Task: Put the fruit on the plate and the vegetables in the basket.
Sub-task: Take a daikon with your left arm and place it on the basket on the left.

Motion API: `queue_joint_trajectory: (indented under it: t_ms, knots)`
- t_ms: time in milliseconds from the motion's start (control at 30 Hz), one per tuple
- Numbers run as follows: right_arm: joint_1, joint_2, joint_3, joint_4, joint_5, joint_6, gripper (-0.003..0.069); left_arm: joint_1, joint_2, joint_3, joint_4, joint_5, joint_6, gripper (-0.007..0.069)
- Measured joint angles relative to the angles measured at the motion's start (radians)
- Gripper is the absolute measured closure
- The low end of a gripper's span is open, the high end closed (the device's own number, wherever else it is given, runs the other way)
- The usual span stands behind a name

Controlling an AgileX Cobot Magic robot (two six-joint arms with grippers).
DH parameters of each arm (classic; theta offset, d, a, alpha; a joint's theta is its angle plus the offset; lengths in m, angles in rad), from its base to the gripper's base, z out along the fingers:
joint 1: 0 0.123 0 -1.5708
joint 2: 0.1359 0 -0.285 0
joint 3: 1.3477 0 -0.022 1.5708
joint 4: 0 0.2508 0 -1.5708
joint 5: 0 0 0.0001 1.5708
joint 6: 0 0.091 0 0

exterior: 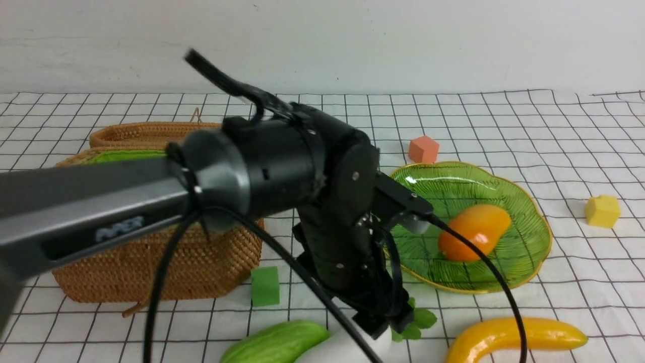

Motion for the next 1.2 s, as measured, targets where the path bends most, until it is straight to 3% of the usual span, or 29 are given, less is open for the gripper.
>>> queue_joint_trajectory:
  t_ms: [333,533,667,900,1133,1200]
  knots:
    - [0.000,0.000,0.000,0.000,0.000,0.000,0.0414,-0.001,0.099,-0.019,-0.026,-0.024,-0.009,0.0044]
    - [0.000,0.000,0.000,0.000,0.000,0.000,0.0414,-0.001,0.127,-0.020,-0.022,-0.028,-0.008,0.0107]
    - [0.000,0.000,0.000,0.000,0.000,0.000,0.0414,-0.001,0.127,-0.037,0.013,-0.022,-0.002,0.0109]
    - [0.000,0.000,0.000,0.000,0.000,0.000,0.0414,-0.001,0.090,-0.231,0.071,0.052,-0.050,0.0109]
    - [0.000,0.000,0.000,0.000,0.000,0.000,0.0414,0.034,-0.068,-0.379,0.253,0.190,-0.132,0.0114]
    - [0.000,0.000,0.000,0.000,0.000,0.000,0.0414,0.123,-0.138,-0.384,0.338,0.250,-0.162,0.0113]
